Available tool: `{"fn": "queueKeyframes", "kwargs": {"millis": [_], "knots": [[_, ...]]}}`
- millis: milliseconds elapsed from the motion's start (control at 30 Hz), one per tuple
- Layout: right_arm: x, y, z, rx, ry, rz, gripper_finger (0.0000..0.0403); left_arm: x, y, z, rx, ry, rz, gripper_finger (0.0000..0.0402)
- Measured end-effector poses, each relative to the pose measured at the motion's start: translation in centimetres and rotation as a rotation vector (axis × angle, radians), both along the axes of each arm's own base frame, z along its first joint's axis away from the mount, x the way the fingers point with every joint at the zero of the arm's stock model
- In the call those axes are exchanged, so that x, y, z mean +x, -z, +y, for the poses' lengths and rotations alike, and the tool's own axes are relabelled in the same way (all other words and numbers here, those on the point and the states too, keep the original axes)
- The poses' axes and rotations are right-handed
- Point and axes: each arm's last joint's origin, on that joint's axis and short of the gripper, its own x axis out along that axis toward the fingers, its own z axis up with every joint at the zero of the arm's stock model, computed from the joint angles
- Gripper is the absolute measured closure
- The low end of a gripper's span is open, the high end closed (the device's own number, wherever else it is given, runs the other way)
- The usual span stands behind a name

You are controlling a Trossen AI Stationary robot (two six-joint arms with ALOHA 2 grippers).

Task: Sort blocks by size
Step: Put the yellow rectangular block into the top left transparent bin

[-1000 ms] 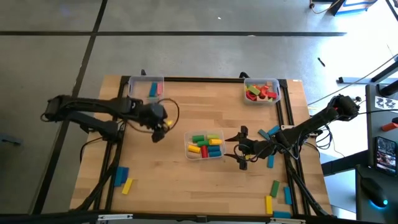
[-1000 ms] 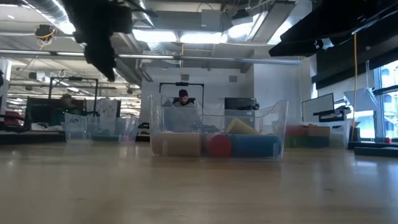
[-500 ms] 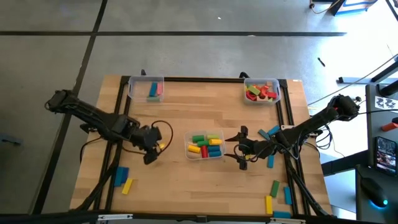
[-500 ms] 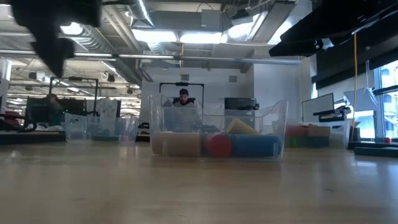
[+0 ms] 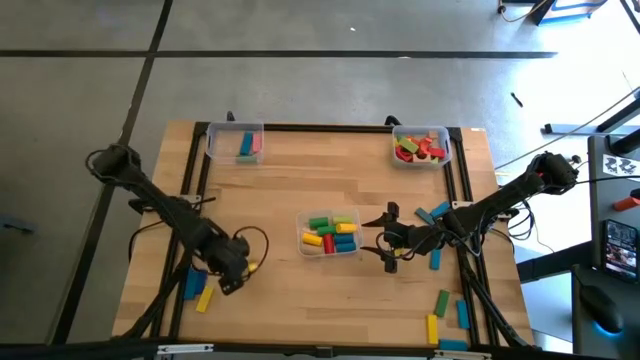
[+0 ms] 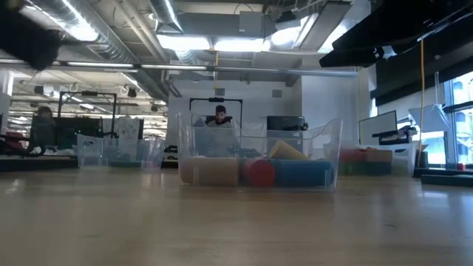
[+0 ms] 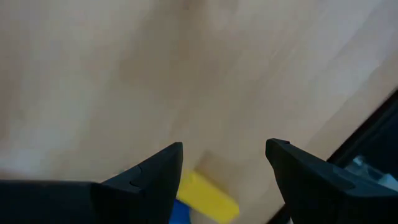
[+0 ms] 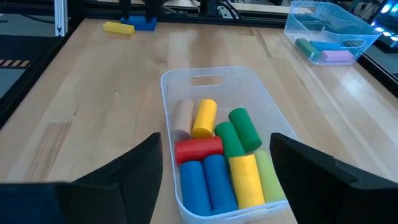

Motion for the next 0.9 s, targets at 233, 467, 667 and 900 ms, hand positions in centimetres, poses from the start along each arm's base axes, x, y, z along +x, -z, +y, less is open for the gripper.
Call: {"fn": "queueKeyframes", "kwargs": {"millis": [233,467,667,900], "knots": [[0.0,0.0,0.0,-0.005,-0.002,0.001,0.0118,-0.3,2.8,-2.9,-0.145,-0.084,0.322,0.0165],[0.0,0.0,0.0,-0.041,-0.017,0.004,0.0118,-0.5,4.0,-4.4,-0.175,-0.129,0.395,0.0165],[0.0,0.0,-0.1,-0.072,0.006,-0.001,0.0118,-0.9,4.7,-4.9,-0.138,-0.112,0.418,0.0165],[0.0,0.0,-0.1,-0.075,0.013,-0.002,0.0118,-0.7,5.2,-5.0,-0.098,-0.038,0.359,0.0165]]}}
